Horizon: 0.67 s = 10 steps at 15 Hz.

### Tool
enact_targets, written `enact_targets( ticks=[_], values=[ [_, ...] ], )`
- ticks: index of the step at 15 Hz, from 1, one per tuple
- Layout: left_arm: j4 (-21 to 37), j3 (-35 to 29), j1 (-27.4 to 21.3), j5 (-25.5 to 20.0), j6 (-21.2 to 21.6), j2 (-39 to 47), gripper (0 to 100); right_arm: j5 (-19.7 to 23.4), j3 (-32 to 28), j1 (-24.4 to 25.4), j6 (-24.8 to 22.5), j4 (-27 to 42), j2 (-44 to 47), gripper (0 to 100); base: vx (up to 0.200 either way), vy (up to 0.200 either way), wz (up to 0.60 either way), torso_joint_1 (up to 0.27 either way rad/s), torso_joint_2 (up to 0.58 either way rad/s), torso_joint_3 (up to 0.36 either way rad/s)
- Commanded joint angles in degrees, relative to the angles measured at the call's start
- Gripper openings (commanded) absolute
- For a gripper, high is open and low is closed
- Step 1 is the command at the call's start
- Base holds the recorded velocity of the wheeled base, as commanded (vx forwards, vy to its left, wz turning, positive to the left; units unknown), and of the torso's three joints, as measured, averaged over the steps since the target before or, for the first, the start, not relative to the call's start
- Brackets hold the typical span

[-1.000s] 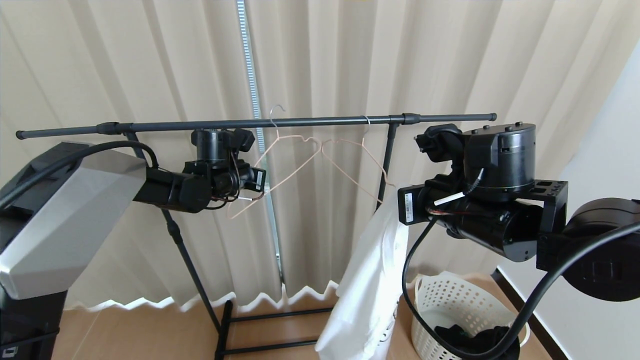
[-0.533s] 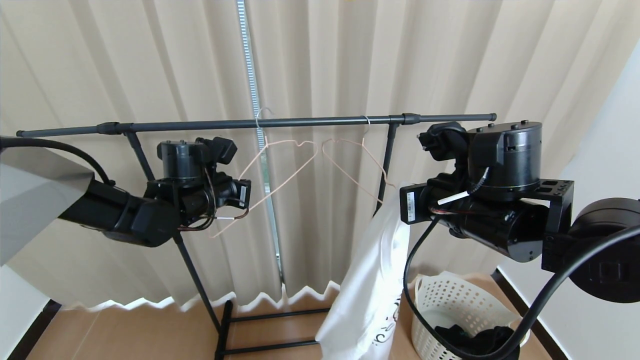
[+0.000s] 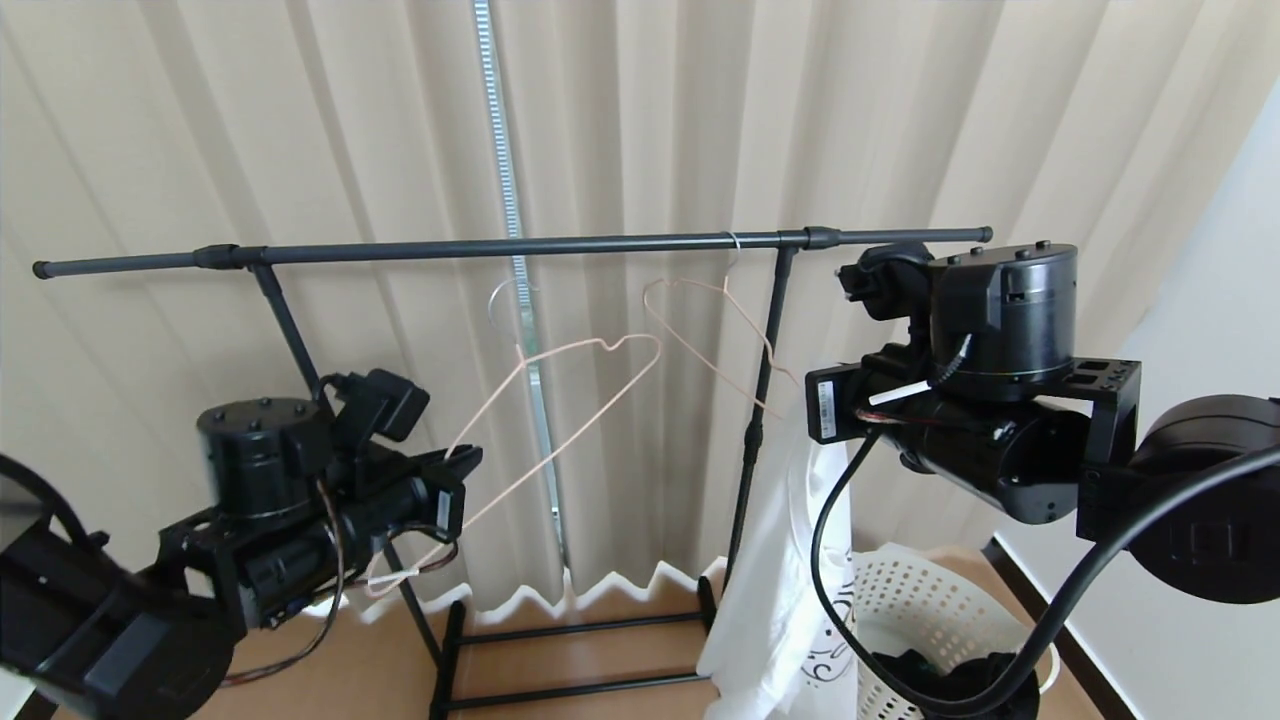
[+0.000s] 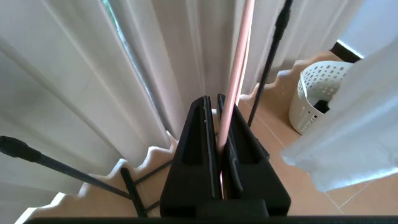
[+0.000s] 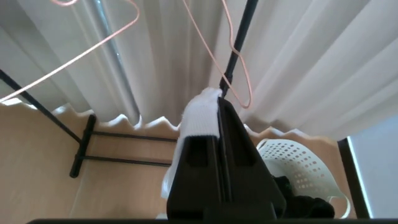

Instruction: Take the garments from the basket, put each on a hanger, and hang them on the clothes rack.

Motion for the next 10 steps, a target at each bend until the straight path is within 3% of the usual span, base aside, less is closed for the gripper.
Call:
enact_targets(
  ticks=[1, 3, 6, 10],
  values=[
    [-9.1, 12.5, -3.7, -0.1, 0.1, -5.2, 0, -1.0, -0.4, 0.0, -0.1, -0.1, 0.8, 0, 0.000, 0.000, 0.00, 0.000, 0.00, 0.000],
    [-11.8, 15.4, -5.4, -0.1, 3.0, -6.8, 0, -3.6, -1.5, 0.0, -0.1, -0.1, 2.2, 0, 0.000, 0.000, 0.00, 0.000, 0.00, 0.000],
    [-11.8, 17.6, -8.0, -0.2, 3.3, -7.5, 0, -5.9, -2.6, -0.1, -0.1, -0.6, 4.3, 0, 0.000, 0.000, 0.00, 0.000, 0.00, 0.000],
    [-12.3, 20.1, -8.6, -4.3, 3.2, -8.2, 0, -7.5, -2.9, -2.7, -2.5, -8.3, 9.1, 0, 0.000, 0.000, 0.00, 0.000, 0.00, 0.000]
  ],
)
